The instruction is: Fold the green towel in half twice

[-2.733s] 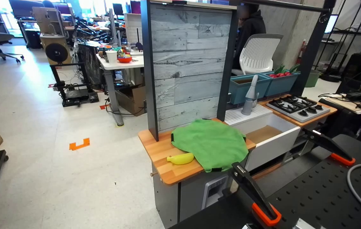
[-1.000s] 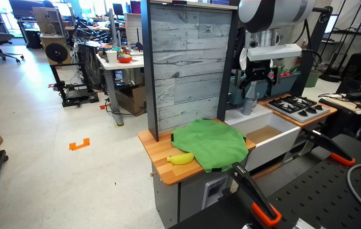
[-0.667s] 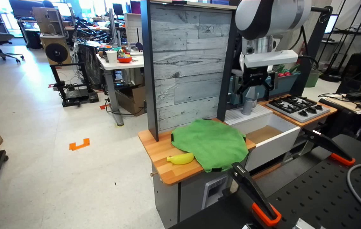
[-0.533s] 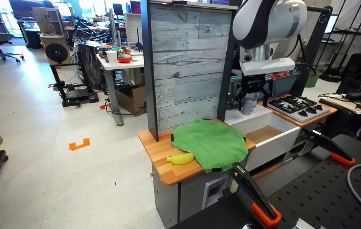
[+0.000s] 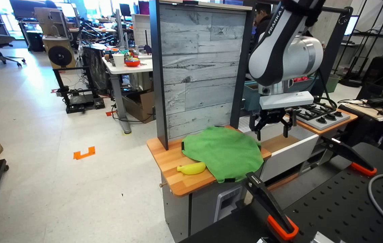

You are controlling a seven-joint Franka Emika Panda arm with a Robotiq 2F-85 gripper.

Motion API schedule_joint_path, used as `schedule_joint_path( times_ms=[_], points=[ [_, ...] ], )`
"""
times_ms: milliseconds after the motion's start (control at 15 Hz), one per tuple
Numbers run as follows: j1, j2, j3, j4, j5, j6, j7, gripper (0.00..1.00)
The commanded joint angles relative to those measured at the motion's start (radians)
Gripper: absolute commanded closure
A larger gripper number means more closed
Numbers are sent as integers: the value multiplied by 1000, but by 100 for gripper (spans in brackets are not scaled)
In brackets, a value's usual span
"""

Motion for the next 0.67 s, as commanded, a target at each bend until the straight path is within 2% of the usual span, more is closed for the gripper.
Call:
schedule_joint_path(
  times_ms=[0, 600],
  points=[
    [-14, 77, 2, 81, 71, 14, -31, 0],
    [-17, 223, 7, 261, 142, -20, -30, 0]
  ],
)
